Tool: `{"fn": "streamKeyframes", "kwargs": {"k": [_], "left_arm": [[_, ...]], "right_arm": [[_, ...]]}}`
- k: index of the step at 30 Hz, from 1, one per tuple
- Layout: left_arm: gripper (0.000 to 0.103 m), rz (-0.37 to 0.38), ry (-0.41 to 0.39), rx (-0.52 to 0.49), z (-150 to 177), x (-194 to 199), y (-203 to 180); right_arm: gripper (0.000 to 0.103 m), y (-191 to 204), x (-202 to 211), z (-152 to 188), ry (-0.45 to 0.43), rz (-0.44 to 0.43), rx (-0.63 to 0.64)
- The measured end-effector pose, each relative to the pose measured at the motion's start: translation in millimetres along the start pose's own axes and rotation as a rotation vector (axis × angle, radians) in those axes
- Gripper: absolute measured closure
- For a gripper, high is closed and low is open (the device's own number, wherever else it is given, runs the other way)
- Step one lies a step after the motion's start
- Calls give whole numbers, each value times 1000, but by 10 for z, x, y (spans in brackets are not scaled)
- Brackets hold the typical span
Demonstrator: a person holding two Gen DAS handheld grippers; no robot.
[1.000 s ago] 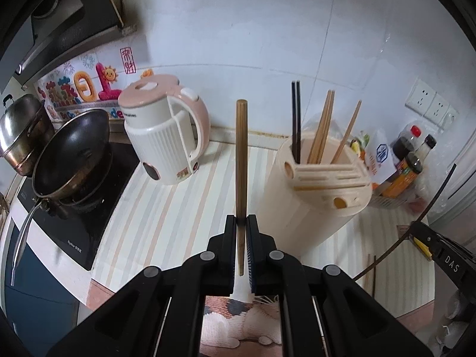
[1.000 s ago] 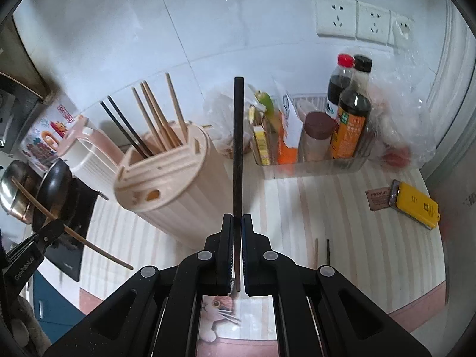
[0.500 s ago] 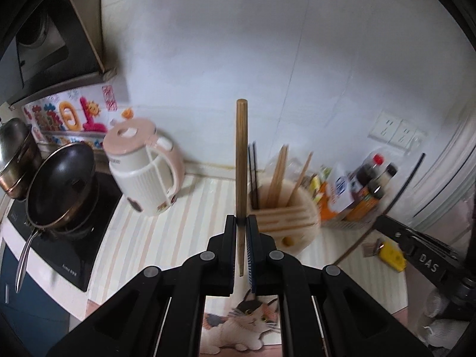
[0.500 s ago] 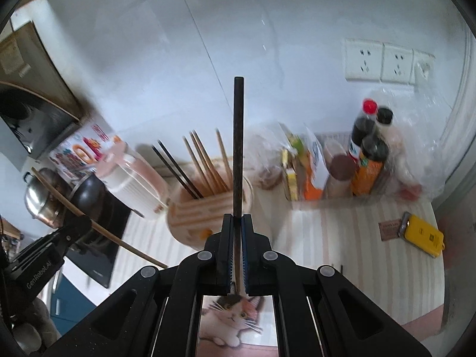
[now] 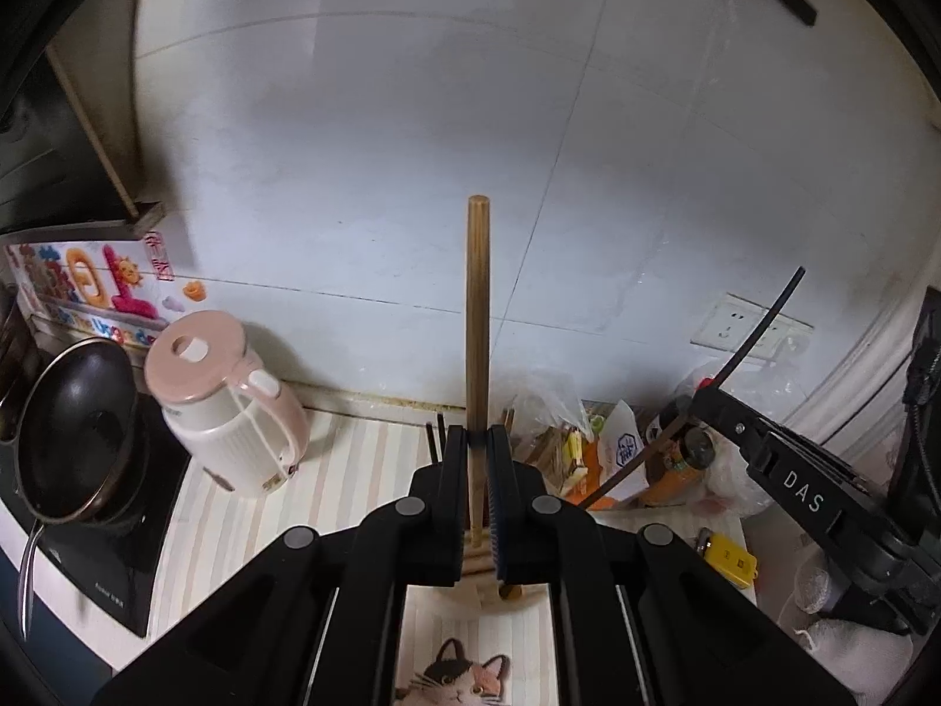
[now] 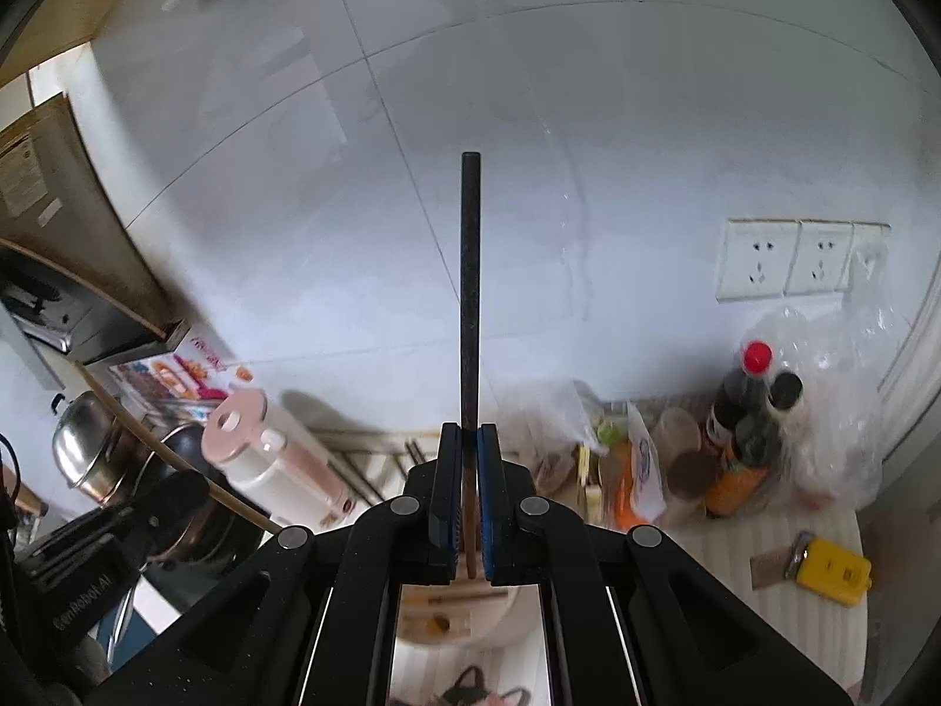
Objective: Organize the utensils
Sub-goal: 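Insert both chopsticks into the beige holder and open both tools, then grasp the last wooden chopstick with the left tool while the right tool grasps the dark one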
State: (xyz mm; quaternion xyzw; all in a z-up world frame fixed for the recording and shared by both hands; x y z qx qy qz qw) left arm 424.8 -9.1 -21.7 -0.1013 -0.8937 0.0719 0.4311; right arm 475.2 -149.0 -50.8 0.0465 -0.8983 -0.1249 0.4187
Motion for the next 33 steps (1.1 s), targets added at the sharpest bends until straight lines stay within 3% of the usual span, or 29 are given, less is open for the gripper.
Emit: {"fn": "streamKeyframes", "kwargs": {"k": [8, 12, 14, 15, 16, 17, 18, 19, 20, 21, 23, 24, 25, 28, 33], "left_arm": [[99, -7, 142, -8, 82, -752, 105], [98, -3, 196, 4, 169, -916, 125], [94, 11, 201, 42, 182, -857, 140], [93, 2, 193, 47, 169, -810, 147], [85, -13, 175, 48, 151, -755, 157], [65, -36, 150, 51, 144, -673, 186], [51, -54, 129, 57, 138, -618, 217], [25, -68, 103, 71, 141, -561, 259], [16, -78, 78, 89, 162, -501, 295], [16, -86, 50, 98, 168, -474, 337], [14, -102, 39, 111, 291, -426, 398], [10, -110, 36, 112, 353, -423, 420], [0, -122, 32, 110, 435, -423, 436], [0, -166, 39, 99, 669, -456, 459], [0, -224, 110, 82, 1147, -656, 436]], "right_arm": [[98, 17, -593, -15, 61, 35, 9], [97, 5, -996, 208, 181, 38, 35], [95, -39, -1084, 301, 220, 26, 26], [85, -76, -1098, 327, 231, 15, 13], [70, -114, -1077, 344, 232, 5, -2], [64, -171, -1019, 345, 219, -2, -24], [60, -211, -973, 344, 209, -1, -33], [60, -284, -907, 356, 201, 4, -53], [58, -357, -857, 376, 197, 3, -73], [51, -414, -816, 397, 196, 6, -87], [48, -595, -698, 484, 186, 27, -115], [47, -682, -656, 533, 183, 43, -123], [42, -811, -601, 610, 180, 69, -138], [31, -1092, -501, 831, 187, 101, -171], [27, -1565, -471, 1346, 224, 176, -196]]}}
Point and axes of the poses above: each gripper's, at about its wrist camera, not at the fingertips, and x roughly against the way its jaws point, y to its left, z to its underside, the point moved 10 cm from there along -x, roughly the way its jaws point, and after that the axes turned 5 degrees about y, right-handed, at the moved point
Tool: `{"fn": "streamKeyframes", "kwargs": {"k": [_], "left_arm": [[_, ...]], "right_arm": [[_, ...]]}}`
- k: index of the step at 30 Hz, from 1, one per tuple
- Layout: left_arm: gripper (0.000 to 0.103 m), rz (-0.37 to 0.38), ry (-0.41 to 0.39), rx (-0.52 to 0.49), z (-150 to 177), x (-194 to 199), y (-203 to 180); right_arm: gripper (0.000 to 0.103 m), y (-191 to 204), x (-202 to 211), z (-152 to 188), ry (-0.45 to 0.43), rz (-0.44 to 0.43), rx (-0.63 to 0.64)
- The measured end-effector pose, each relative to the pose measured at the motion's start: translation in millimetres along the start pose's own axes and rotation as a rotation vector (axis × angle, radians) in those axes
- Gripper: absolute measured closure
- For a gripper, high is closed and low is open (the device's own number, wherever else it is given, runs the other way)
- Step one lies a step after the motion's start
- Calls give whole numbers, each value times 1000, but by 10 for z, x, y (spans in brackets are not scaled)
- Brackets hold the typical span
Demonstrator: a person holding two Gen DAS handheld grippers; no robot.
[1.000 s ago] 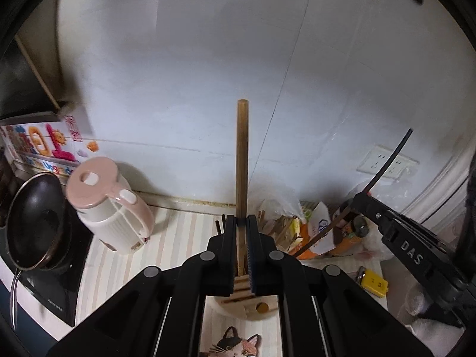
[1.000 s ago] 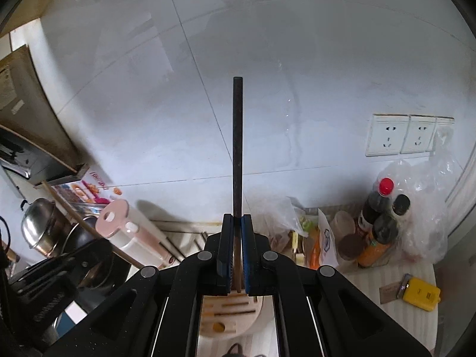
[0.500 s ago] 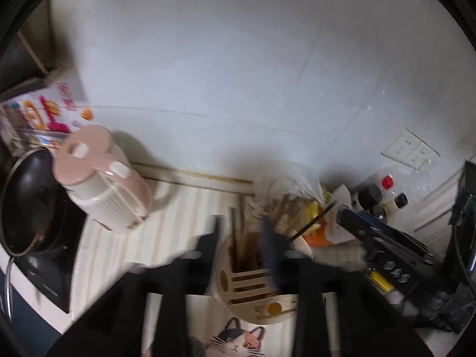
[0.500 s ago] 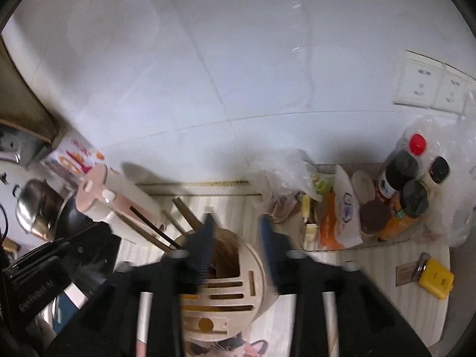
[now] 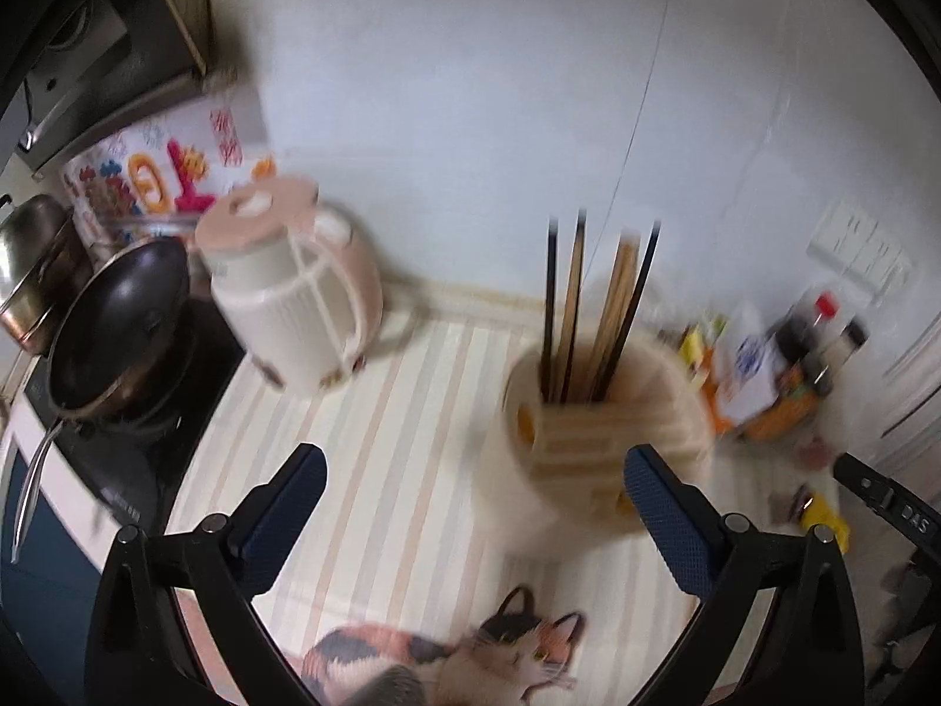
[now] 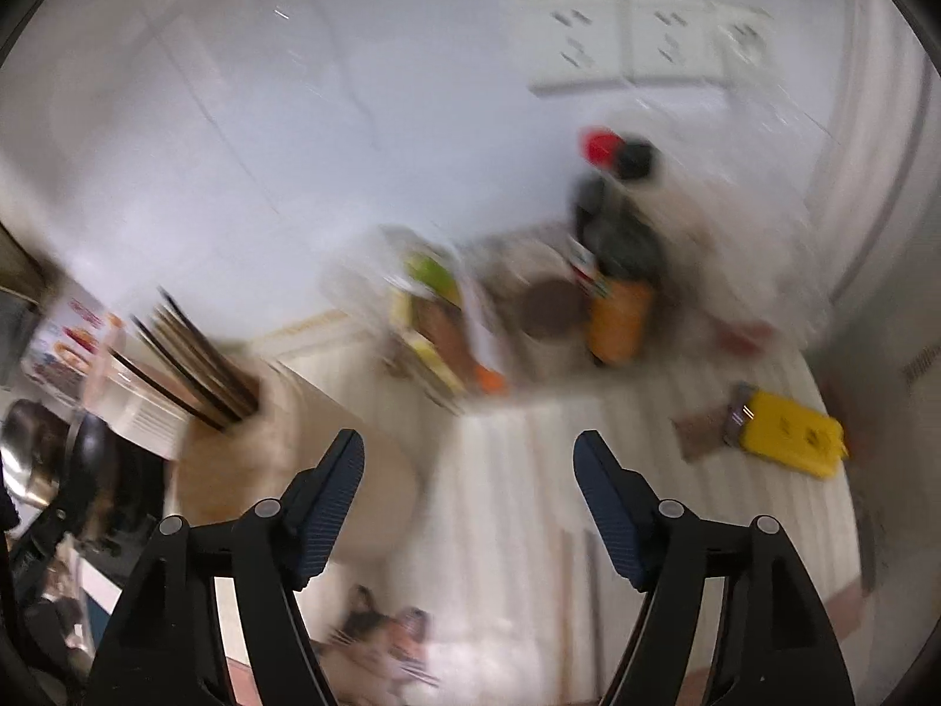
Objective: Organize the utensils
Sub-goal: 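Grasp the last wooden chopstick with the left tool while the right tool grasps the dark one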
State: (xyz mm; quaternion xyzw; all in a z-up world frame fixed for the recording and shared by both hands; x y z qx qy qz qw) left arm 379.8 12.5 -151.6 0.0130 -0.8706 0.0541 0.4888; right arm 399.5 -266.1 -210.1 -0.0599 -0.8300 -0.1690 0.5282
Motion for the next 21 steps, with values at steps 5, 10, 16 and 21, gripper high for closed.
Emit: {"fn": "streamKeyframes", "kwargs": {"k": [5, 10, 16, 21], "left_arm": [[0, -29, 138, -81, 549, -348, -230], [0, -77, 297, -180, 1247, -873, -496], [0, -119, 494, -238, 2007, -1438, -641], [0, -120, 553, -278, 2243, -1590, -810]], "right_arm": [[27, -637, -471, 615, 148, 70, -48], [42, -1071, -1022, 1259, 315, 129, -70], [51, -1182, -1426, 1765, 433, 151, -45], [70, -1184, -1594, 1977, 471, 208, 25]]}}
Point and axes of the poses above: each gripper's, at about its wrist camera, not at the fingertips, and x roughly against the way its jaws point, y to its left, z to its underside, the point moved 10 cm from there along -x, roughly the way its jaws point, and after that the axes turned 5 degrees about y, right-handed, at the moved point
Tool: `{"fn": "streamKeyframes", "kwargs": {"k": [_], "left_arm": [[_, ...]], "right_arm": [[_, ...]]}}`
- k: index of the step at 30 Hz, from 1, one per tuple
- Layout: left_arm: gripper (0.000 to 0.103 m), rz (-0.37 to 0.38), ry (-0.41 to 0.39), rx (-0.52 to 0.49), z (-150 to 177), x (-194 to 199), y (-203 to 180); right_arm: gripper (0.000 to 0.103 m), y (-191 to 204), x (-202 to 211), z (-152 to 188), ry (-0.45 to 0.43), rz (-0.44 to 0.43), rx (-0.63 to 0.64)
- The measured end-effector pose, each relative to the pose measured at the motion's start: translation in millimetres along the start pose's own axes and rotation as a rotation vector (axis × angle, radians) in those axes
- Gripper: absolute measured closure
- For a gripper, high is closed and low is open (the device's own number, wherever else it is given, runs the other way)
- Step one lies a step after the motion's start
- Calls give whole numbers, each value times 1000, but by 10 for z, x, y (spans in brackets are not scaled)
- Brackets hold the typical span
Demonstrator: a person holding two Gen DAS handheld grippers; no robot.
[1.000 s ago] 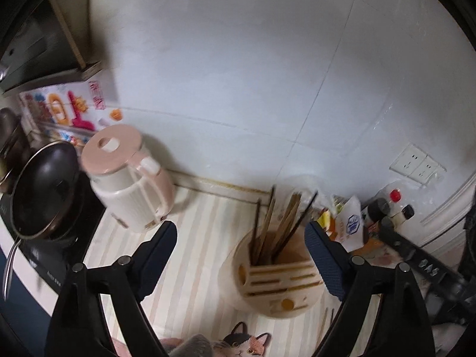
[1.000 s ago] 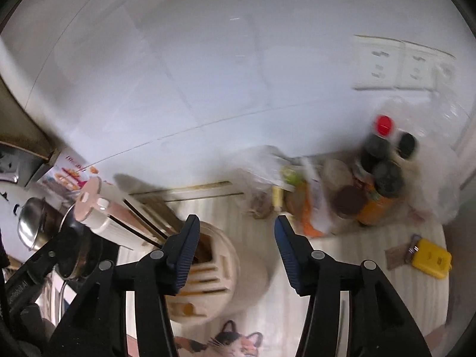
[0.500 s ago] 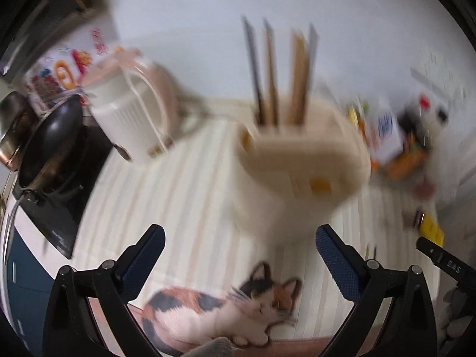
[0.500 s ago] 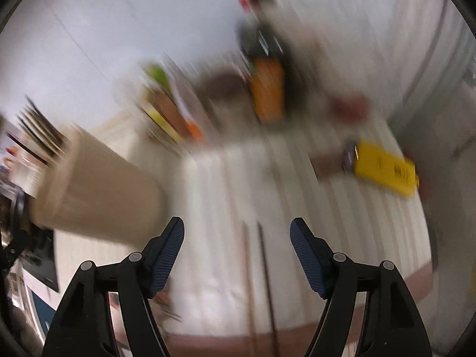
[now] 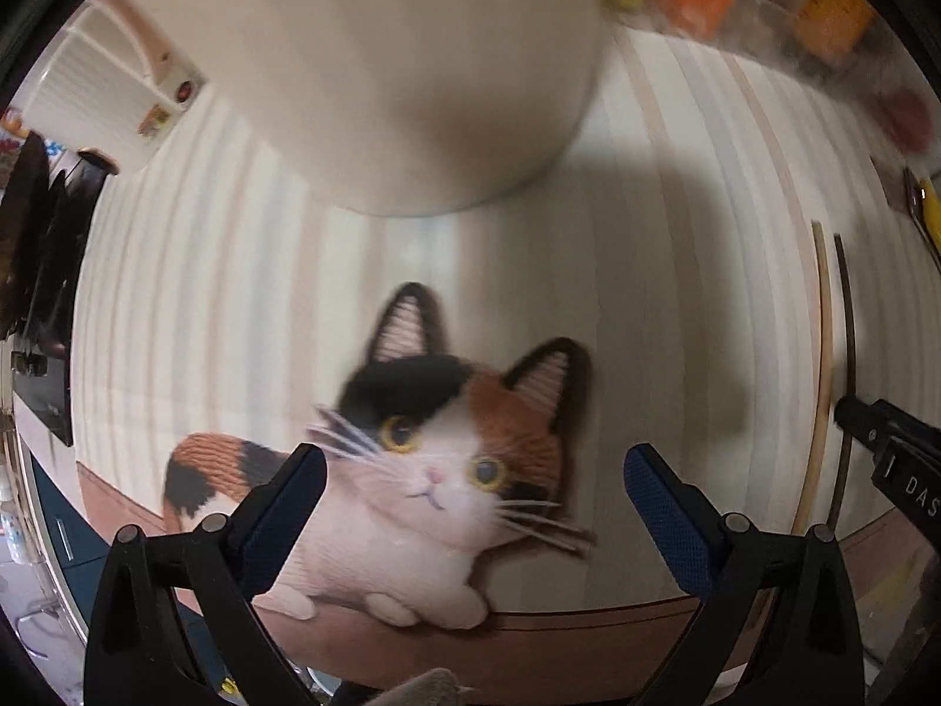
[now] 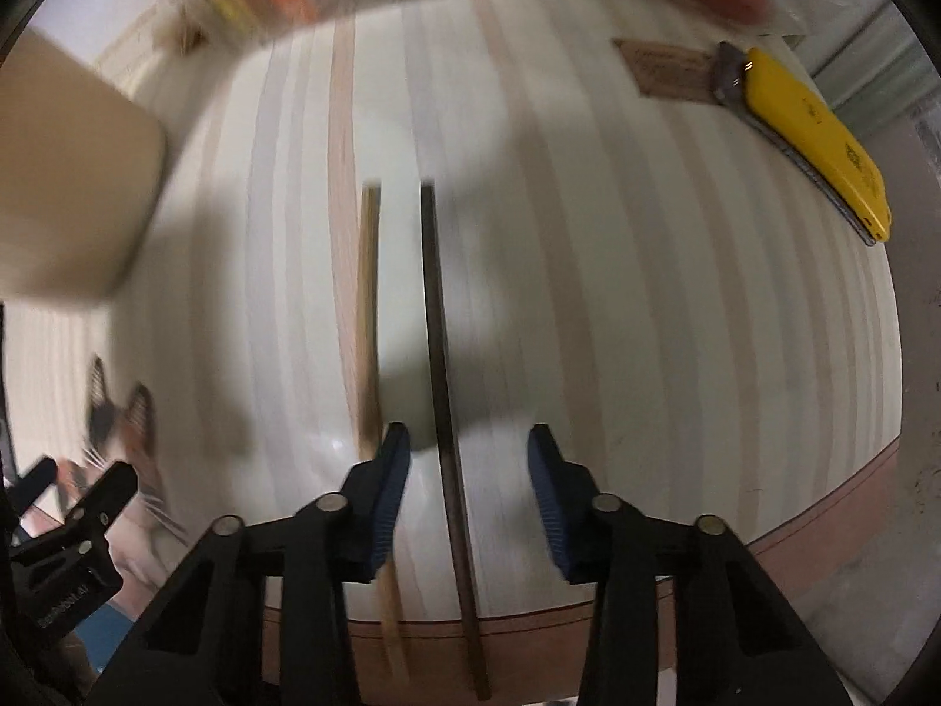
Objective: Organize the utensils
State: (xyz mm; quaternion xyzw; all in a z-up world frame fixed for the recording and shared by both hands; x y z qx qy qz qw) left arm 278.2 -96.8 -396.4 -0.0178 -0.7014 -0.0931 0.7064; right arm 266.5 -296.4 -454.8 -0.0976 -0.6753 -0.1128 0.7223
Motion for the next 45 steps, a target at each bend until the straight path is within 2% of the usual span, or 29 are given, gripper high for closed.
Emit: {"fn": "streamKeyframes", "kwargs": {"k": [1, 3, 8, 11, 13, 15, 17, 20, 21, 23, 25, 29, 35, 42, 45], "left_arm": [[0, -2, 1, -13, -7, -4, -59], [0, 2, -9, -45, -31, 21, -205], [0, 11, -37, -147, -124, 124, -749], [0, 61, -18, -178, -144, 113, -1123], [4, 93, 0, -197, -137, 85, -1342], [15, 107, 8, -229, -124, 56, -1557], [36, 94, 0, -266, -109, 32, -1720], [48, 81, -47, -300, -103, 89, -1884], [58, 83, -51, -310, -88, 102, -1909], [96, 108, -52, -264, -64, 147, -1988], [98, 90, -54, -263, -46, 166, -2050], [98, 75, -65, -211, 41, 195, -1913], [98, 61, -70, -106, 234, 236, -1223], [98, 45, -52, 41, 567, 207, -286], [98, 40, -22, 110, 733, 101, 71]], "right_arm": [[83, -14, -3, 14, -6, 29, 10], [97, -72, 6, 26, -15, 34, -5], [97, -436, 15, 91, -15, 12, -79], [97, -745, 0, 149, -8, 17, -133], [97, -975, -3, 207, -1, 14, -184], [97, -1129, 2, 252, 7, 9, -218], [97, -1284, -1, 307, 7, 14, -240], [97, -1439, -26, 355, 12, 15, -263], [97, -1455, -29, 373, 13, 16, -265], [97, -1493, -37, 403, 11, 14, -264], [97, -1576, -47, 452, 10, 10, -261], [97, -1457, -5, 414, 8, -14, -249], [97, -991, 128, 393, 3, -77, -174], [97, -1, 273, 414, 6, -163, -16], [97, 412, 274, 469, 19, -166, 34]]}}
Point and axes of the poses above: each gripper's, at about its wrist camera, not at the fingertips, and x roughly against the way its jaws point, y to its left, z to its underside, the point moved 10 cm from there along -x, roughly the way its jaws point, and after that the axes turned 5 degrees about y, right-handed, at the moved point
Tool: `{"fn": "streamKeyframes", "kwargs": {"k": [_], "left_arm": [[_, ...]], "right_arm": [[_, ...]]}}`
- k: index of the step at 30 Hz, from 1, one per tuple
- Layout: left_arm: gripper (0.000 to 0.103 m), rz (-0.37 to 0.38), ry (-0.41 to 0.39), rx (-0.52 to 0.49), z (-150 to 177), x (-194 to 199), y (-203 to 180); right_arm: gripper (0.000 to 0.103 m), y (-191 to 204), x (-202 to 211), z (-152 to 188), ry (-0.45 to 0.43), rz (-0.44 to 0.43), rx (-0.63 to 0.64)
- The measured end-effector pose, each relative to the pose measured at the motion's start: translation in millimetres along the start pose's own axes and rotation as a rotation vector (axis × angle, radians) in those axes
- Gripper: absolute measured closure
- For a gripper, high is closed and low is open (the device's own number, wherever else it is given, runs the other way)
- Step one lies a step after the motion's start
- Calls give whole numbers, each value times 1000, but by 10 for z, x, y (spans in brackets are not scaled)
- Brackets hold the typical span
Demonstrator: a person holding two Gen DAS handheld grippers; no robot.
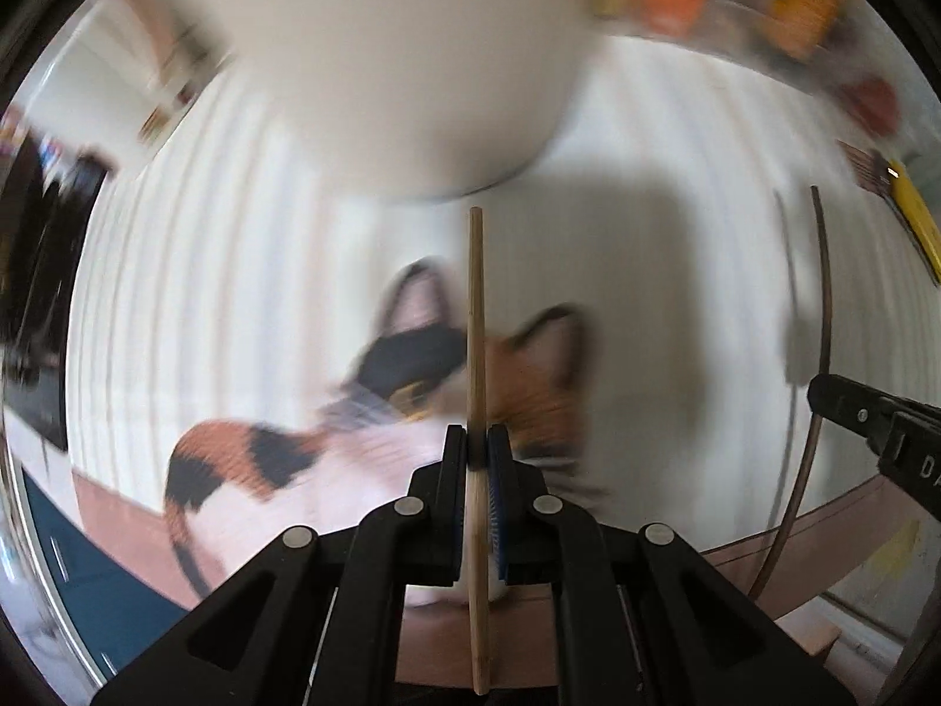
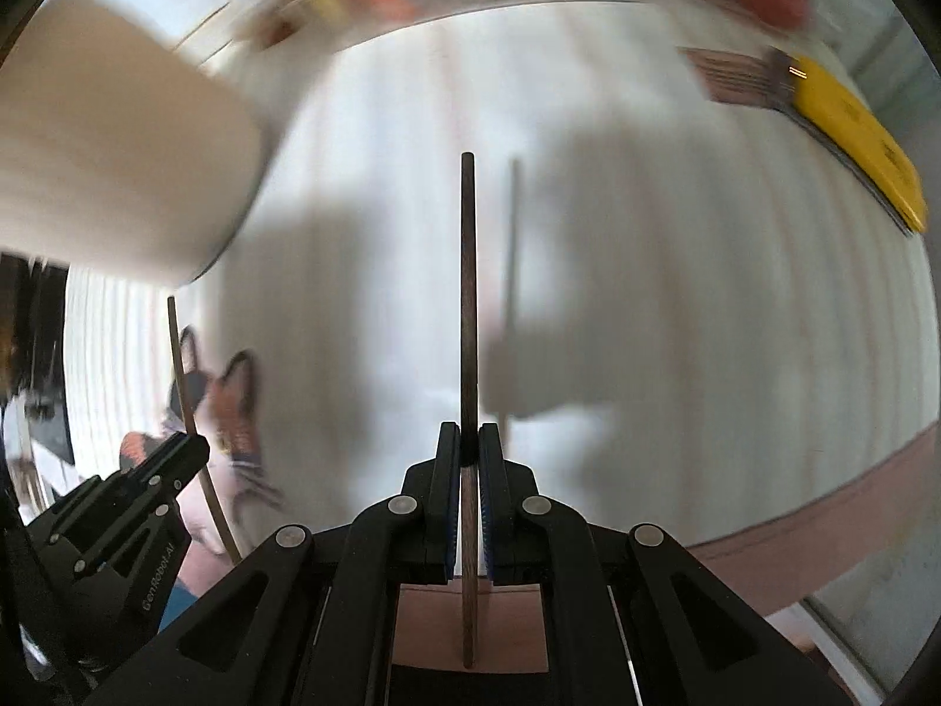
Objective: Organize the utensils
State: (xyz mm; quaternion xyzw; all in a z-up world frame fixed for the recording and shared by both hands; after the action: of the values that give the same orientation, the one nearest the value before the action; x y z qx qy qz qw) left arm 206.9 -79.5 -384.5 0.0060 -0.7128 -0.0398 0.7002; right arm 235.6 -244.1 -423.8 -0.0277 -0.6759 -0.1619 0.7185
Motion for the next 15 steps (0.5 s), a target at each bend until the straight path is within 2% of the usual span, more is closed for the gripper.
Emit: {"fn": "streamKeyframes", "kwargs": {"k": [3, 8, 11, 15], "left_arm": [[98, -7, 15, 51, 56, -122, 362], [98, 20, 19, 89, -17, -274, 544], [98, 30, 16, 72, -75, -272, 673], [98, 35, 22, 44, 56, -282, 721]], "right_arm": [[97, 225, -133, -42, 21, 15, 41], [97, 418, -323, 6, 67, 74, 85], [97, 440, -367, 19, 76, 102, 86], [97, 460, -405, -10, 89, 119, 78]]}}
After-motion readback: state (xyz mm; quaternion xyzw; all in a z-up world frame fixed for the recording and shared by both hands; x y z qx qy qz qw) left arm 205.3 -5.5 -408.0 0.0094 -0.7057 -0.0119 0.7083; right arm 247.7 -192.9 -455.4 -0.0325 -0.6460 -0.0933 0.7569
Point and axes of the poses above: each gripper's, at about its wrist camera, not at the fingertips, and x roughly against the way its jaws point, y to its left, z to its underside, the point moved 10 cm from there along -x, roughly the way its jaws point, and after that the axes turned 5 degrees about y, right-handed, at the moved point
